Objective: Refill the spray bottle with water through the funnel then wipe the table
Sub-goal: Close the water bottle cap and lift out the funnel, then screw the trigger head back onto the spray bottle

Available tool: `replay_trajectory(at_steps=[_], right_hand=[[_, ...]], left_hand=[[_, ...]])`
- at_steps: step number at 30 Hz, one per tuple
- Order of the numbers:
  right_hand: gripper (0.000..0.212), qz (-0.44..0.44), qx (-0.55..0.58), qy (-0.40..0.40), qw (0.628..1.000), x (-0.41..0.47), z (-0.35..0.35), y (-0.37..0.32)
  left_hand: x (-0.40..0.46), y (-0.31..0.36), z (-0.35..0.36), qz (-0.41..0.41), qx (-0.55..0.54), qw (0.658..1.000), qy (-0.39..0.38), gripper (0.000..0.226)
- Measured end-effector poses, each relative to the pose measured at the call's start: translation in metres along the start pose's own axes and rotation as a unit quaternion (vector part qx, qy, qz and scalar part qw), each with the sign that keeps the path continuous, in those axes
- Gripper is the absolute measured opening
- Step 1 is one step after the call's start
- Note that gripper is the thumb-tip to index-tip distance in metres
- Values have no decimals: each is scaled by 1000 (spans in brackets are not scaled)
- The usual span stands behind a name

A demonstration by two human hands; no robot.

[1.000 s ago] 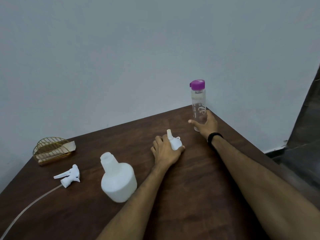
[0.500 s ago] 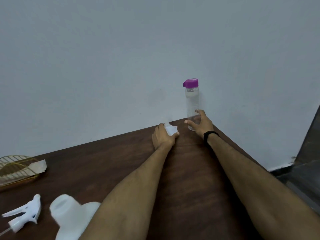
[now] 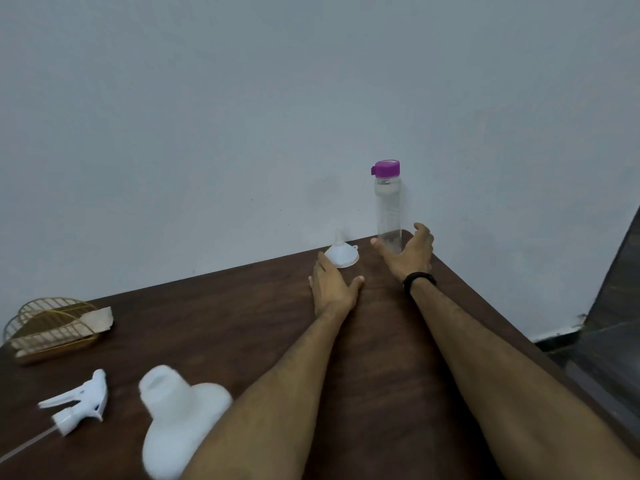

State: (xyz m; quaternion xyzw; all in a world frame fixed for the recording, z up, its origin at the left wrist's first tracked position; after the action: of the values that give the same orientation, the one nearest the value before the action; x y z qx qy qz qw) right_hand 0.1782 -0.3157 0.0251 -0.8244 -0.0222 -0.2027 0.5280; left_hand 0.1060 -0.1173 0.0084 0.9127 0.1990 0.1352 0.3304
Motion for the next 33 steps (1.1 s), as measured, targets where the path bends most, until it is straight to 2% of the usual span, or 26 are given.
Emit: replay_trajectory(at_steps=[3,7,11,15,17,21,24,27,31,33], right_hand=[[83,-38,-41,-30,998,-31,-3,-14],[67,-75,-132,-173,973,-86,16,-31],[60,-132,-199,-269,933,-146,26,-56],[53,-182,-236,-315,901,-210,26,-87],[53,-186,-230,-328,897,-236,28,-97],[53,-156,-166,-317,921,-274,28,-111],[50,-135,-94,-293,942,-294,29,-123],[49,-103,-3,-261,960,-308,33,-131],[59,-80,71,-244,964,-324,41,-147],[66,-81,98,-237,963,-330,46,-157]], left_hand=[[-40,3,0,59,97,993,-32,73],[-98,-8,-6,101,173,976,-83,66],[-168,-23,-31,141,167,972,-86,65],[-228,-47,-68,178,135,966,-131,65],[-251,-62,-90,196,116,960,-166,61],[-285,-100,-137,211,72,957,-188,50],[-295,-131,-175,213,28,966,-143,37],[-289,-165,-222,177,-3,982,-64,25],[-263,-207,-292,96,-28,989,113,22],[-240,-227,-320,37,-1,984,177,26]])
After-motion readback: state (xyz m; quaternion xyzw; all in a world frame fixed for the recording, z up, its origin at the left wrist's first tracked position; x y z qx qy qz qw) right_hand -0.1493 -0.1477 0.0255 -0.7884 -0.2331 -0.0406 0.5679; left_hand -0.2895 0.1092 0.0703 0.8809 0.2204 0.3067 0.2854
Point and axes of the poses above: each hand's wrist, its own x-axis towards the middle knuckle, its own z-axis out of the palm, y = z × x, the point moved 9 cm from there along x, towards the middle knuckle, and after that the axes turned 8 degrees about -z, right-handed, at the moved point
